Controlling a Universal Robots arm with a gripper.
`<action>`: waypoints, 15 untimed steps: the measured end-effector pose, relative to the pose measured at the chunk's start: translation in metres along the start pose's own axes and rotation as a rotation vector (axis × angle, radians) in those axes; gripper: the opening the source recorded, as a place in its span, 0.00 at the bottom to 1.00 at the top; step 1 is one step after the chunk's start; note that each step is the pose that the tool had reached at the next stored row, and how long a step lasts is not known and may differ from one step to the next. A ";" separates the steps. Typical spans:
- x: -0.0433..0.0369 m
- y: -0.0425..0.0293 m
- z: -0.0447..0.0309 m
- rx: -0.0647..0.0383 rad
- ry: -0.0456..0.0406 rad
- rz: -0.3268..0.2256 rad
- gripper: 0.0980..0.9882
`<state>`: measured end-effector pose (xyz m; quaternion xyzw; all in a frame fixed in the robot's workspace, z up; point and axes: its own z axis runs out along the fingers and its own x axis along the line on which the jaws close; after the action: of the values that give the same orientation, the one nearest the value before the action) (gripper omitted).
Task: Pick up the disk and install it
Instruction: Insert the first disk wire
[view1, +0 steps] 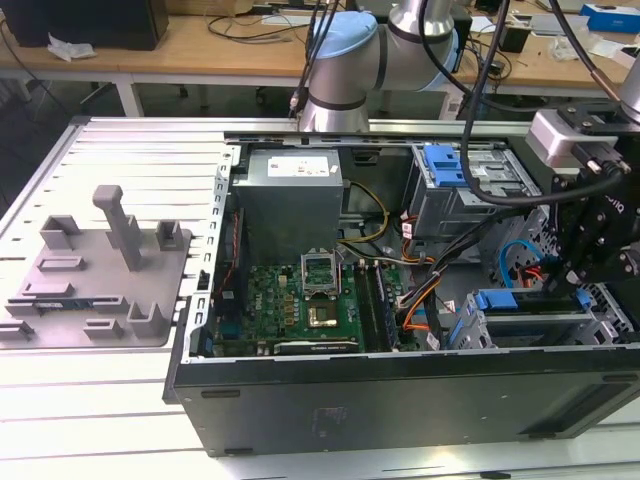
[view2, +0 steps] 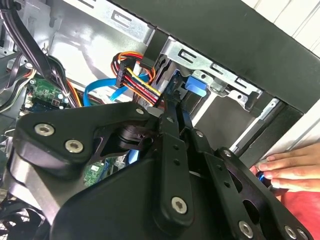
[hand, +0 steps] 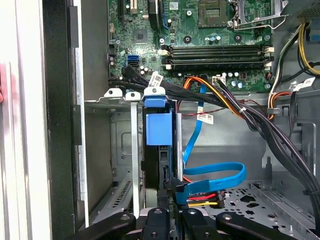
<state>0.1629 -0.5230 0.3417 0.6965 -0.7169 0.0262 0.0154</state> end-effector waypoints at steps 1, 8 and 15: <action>0.0000 0.0000 0.0008 0.000 0.0000 0.000 0.08; -0.0003 0.0000 0.0057 0.000 0.0002 0.000 0.08; -0.0003 0.0000 0.0046 0.000 -0.0001 0.000 0.23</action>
<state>0.1629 -0.5230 0.3372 0.6965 -0.7169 0.0261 0.0153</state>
